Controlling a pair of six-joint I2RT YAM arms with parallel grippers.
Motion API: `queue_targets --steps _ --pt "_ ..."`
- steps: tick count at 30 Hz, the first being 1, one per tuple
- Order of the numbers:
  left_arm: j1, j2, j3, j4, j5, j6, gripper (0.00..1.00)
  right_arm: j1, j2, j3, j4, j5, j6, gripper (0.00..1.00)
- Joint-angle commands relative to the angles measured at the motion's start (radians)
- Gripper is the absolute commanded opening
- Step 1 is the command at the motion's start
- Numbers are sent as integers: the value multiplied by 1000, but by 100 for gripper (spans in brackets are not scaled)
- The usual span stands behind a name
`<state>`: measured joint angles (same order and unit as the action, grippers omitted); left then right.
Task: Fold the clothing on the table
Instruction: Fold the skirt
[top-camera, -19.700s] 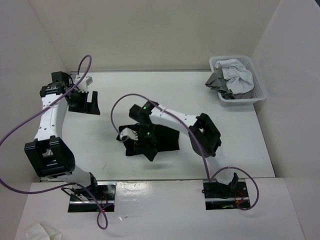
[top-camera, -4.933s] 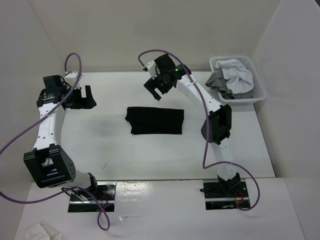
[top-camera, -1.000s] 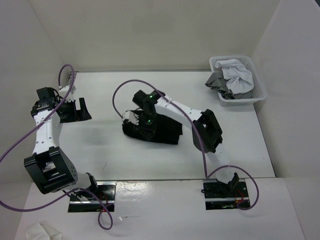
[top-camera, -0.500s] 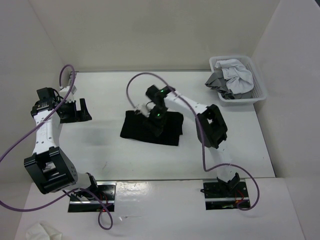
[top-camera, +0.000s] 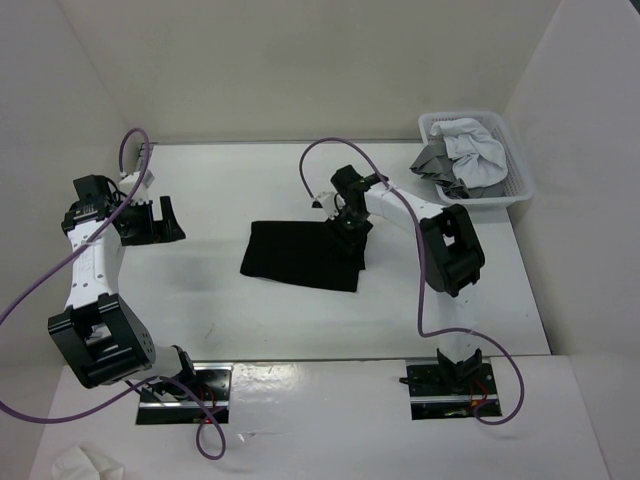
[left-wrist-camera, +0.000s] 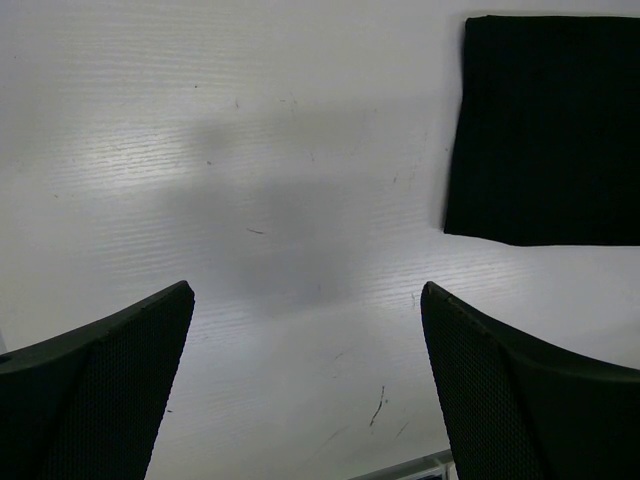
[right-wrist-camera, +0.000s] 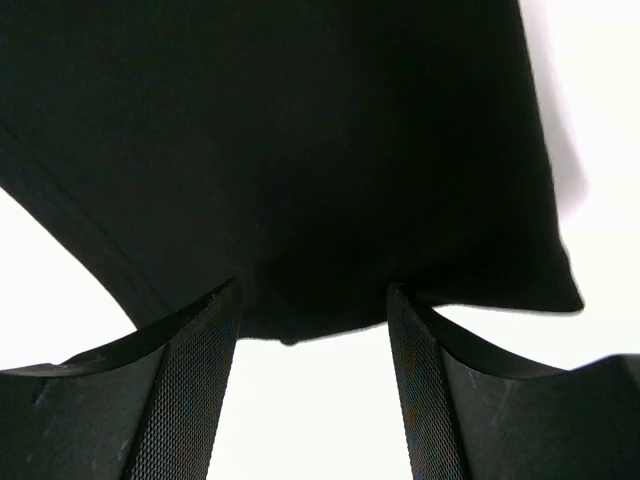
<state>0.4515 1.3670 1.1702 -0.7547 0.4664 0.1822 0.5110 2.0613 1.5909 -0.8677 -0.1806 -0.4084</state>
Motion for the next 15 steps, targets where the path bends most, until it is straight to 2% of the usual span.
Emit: queue_targets --steps 1,9,15 --pt "7 -6 3 12 35 10 100 -11 -89 -44 53 16 14 65" --pt "7 13 13 12 35 10 100 -29 6 -42 113 72 14 65" --pt "7 23 34 3 8 19 100 -65 144 115 113 105 23 66"
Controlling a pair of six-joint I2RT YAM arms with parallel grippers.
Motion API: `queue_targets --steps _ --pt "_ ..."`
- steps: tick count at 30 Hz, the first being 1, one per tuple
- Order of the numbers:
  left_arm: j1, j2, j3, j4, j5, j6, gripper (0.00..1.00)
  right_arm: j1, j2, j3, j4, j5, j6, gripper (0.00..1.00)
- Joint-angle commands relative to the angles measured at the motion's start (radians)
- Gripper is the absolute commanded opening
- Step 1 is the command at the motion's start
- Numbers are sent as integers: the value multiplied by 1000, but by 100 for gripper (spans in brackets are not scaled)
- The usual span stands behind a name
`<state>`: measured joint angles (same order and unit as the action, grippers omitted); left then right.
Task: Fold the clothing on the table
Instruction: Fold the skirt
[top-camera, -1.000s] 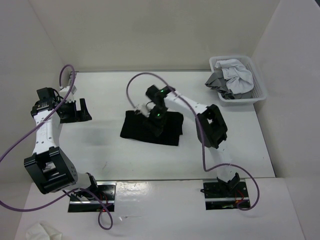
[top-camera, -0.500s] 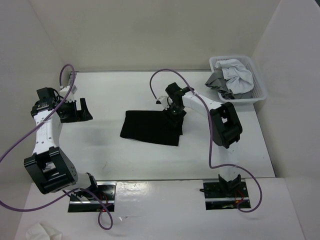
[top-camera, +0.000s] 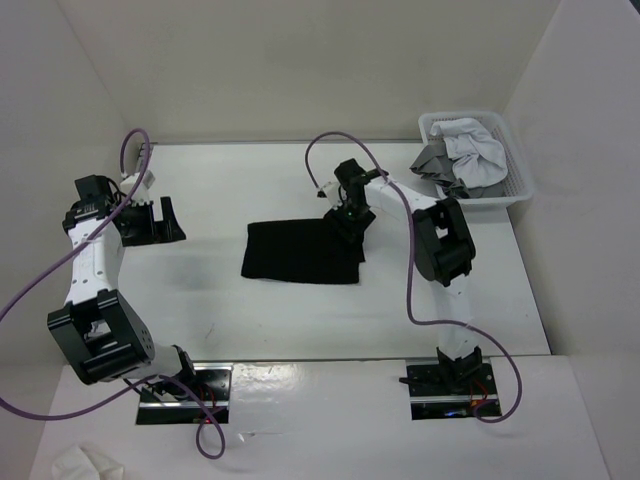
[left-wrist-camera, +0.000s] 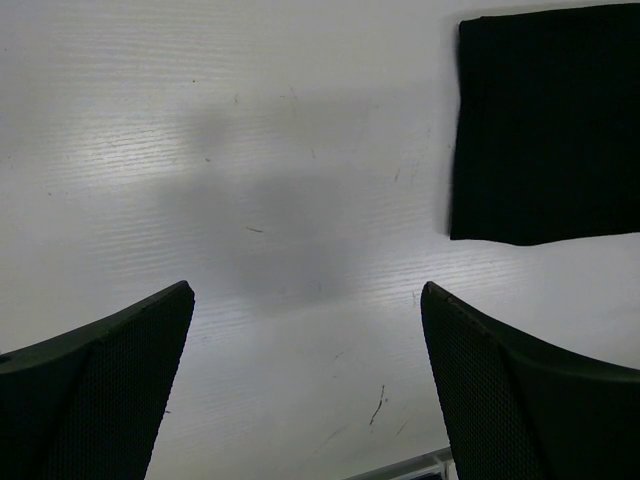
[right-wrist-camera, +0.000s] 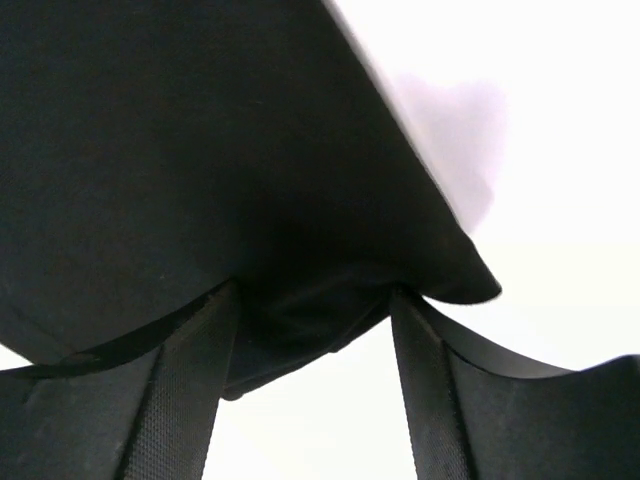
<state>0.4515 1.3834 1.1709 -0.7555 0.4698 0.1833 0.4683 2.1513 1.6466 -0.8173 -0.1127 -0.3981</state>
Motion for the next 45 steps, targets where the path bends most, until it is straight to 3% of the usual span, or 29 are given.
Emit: queue_targets --steps 1,4,22,31,36,39,40,42,43,45 --pt "7 6 33 4 4 18 100 -22 79 71 63 38 22 67" --pt "7 6 33 -5 -7 27 100 -22 108 105 73 68 31 73" --pt "7 6 33 4 -16 18 100 -138 209 278 96 145 122 73" --pt "7 -3 33 4 -16 18 100 -148 179 243 72 28 122 73" --pt "7 -24 15 4 -25 18 100 -181 160 179 72 -83 102 60" --pt "7 -24 15 4 -25 18 100 -200 160 145 72 -116 93 43" --pt "7 -24 15 -5 -25 18 100 -200 160 128 72 -116 93 32" --pt "7 -24 15 -5 -16 18 100 -200 151 113 72 -116 84 20" --pt "7 -24 15 -5 -16 18 100 -209 151 102 72 -116 84 7" --pt "7 -24 15 -14 -16 27 100 -218 140 102 81 -116 84 0"
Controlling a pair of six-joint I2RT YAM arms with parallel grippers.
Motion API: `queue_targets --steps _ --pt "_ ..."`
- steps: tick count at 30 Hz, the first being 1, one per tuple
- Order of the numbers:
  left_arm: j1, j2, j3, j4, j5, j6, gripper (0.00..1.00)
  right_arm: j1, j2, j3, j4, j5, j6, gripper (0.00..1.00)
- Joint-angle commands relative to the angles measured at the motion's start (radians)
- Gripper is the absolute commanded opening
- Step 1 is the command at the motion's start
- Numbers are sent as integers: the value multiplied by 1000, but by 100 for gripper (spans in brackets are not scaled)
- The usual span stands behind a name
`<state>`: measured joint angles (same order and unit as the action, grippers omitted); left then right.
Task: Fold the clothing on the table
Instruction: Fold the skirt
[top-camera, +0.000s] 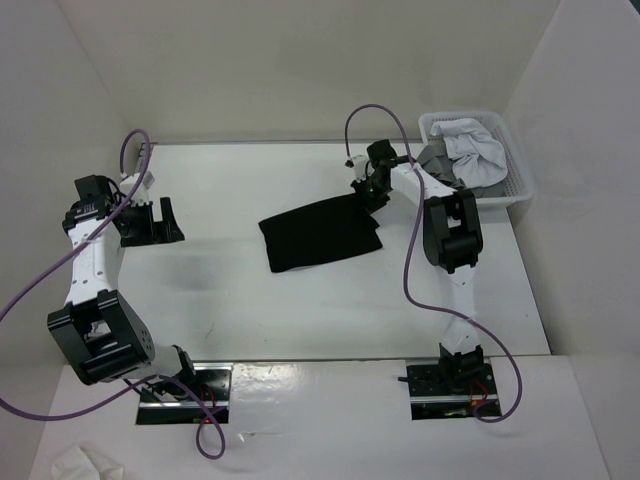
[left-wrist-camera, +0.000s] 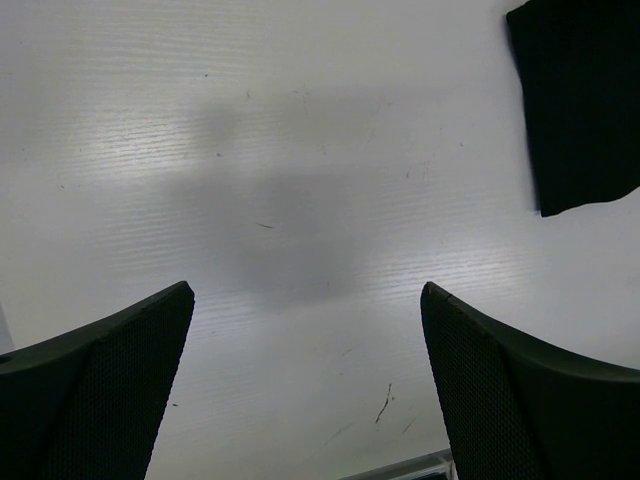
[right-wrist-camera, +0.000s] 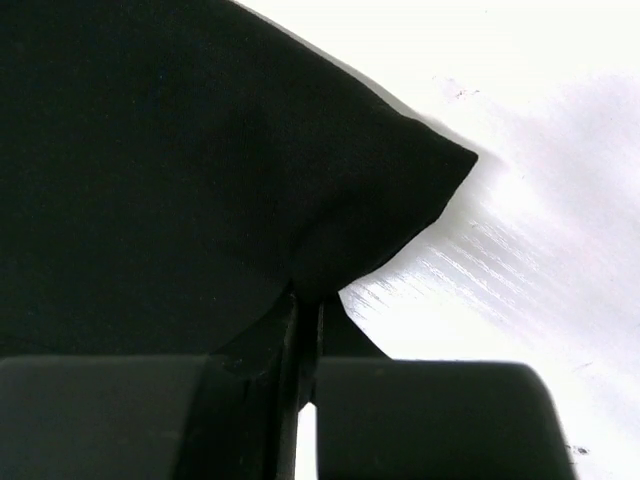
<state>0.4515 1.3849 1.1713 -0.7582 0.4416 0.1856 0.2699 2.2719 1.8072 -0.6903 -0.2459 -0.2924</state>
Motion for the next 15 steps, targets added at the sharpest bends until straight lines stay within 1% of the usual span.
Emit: queue_targets --steps 1,5,9,15 --pt "7 -26 14 -12 22 25 100 -20 20 -59 -46 17 -22 0" --pt "7 -26 24 -12 22 34 100 -20 2 3 -84 42 -22 0" --pt "7 -17 33 -12 31 43 100 -20 -9 137 -149 66 -1 0" --pt "7 -17 33 -21 22 52 100 48 -20 305 -225 167 9 0"
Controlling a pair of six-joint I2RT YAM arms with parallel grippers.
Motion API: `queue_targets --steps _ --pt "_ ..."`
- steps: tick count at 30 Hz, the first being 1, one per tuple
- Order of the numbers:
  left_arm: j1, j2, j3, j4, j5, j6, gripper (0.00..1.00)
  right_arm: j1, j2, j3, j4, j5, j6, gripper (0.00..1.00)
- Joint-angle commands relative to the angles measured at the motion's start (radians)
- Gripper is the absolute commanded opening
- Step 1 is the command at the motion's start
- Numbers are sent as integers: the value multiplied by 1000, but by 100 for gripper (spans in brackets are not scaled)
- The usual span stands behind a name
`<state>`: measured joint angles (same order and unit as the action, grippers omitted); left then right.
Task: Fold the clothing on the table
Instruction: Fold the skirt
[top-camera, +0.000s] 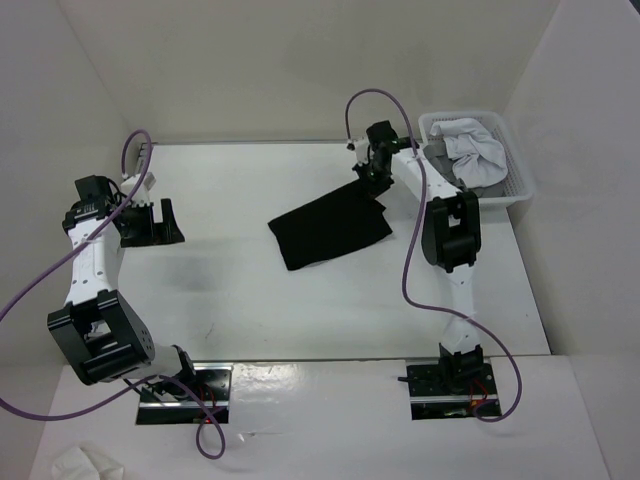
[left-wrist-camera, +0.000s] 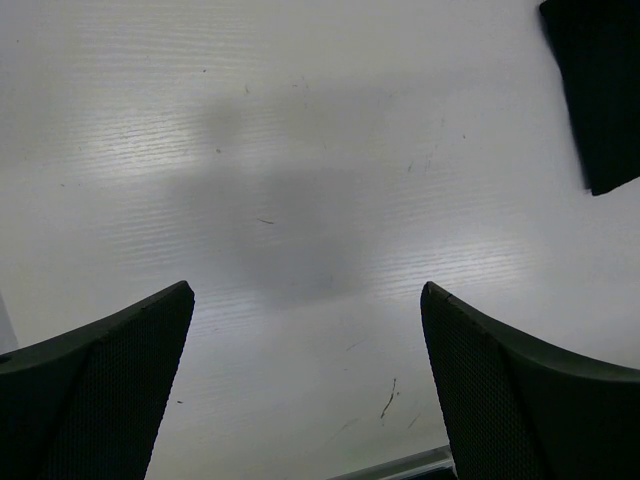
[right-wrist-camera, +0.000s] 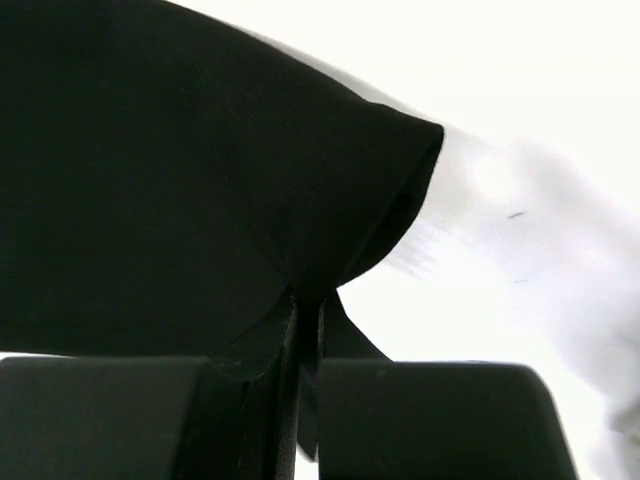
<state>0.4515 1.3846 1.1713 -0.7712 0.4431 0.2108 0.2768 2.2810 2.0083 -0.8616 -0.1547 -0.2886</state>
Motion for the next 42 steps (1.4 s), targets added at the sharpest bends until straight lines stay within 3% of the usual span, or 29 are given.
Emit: queue_targets --steps 1,14,18,23,26,29,33,37,38,39,41,42 --pt "7 -16 33 -8 20 27 100 53 -29 118 -65 92 5 2" --pt "7 -36 24 -27 -29 64 100 294 32 398 -215 170 5 3" --pt "7 -47 14 -27 -38 73 100 338 103 596 -335 89 5 5" --pt "7 -56 14 -36 -38 73 100 372 135 647 -402 -100 -62 8" --pt "7 -65 14 -36 -47 82 100 412 153 618 -436 -195 -121 10" --pt "7 -65 5 -36 -47 82 100 475 131 483 -436 -239 -199 18" --pt "7 -65 5 -36 -47 82 100 577 81 292 -436 -333 -297 18" --pt "7 -65 -4 -36 -47 82 100 712 52 182 -436 -385 -346 44" --pt "7 -65 -4 -36 -37 82 100 728 52 153 -409 -385 -346 58" --pt "7 -65 -4 -36 -37 82 100 739 43 139 -387 -375 -334 80" --pt "7 -65 -4 -36 -26 82 100 739 43 130 -346 -347 -296 93" --pt "7 -65 -4 -36 -26 82 100 739 43 130 -346 -335 -284 93"
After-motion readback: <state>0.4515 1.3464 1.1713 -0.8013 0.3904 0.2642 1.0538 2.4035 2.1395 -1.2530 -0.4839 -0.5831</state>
